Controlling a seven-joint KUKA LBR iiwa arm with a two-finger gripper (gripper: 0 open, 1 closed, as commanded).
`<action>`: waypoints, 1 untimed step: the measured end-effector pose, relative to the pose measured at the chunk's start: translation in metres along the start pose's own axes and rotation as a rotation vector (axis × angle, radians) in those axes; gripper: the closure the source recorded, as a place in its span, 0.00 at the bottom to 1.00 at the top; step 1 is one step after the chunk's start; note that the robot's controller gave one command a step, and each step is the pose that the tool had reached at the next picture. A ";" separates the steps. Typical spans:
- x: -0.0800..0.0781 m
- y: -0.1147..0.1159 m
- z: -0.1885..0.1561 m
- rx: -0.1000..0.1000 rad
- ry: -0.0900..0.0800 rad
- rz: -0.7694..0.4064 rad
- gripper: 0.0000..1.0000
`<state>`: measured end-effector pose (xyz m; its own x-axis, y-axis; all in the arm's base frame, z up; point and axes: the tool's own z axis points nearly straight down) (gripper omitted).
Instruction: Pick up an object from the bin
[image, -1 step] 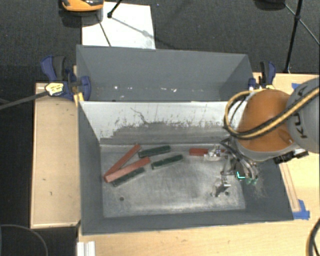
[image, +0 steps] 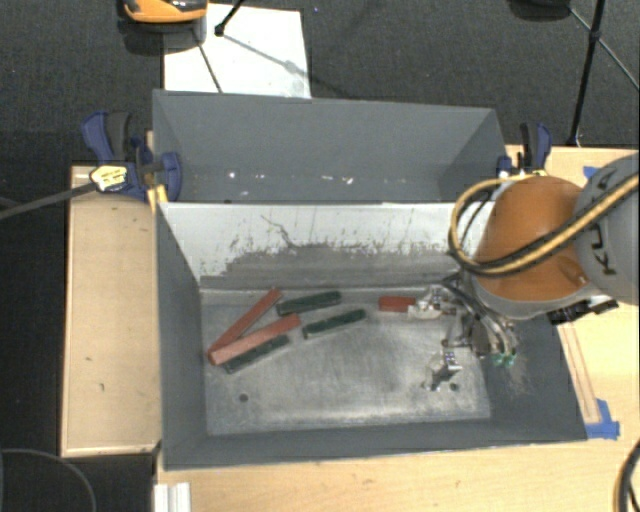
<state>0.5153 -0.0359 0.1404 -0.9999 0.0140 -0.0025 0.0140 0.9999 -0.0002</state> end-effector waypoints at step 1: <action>-0.041 0.080 0.044 -0.001 -0.004 -0.064 0.00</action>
Offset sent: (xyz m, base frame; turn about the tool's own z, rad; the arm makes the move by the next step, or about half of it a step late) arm 0.0514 0.1262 -0.0163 -0.0178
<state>0.5579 0.0431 0.0960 -0.9987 -0.0503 -0.0065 -0.0503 0.9987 0.0003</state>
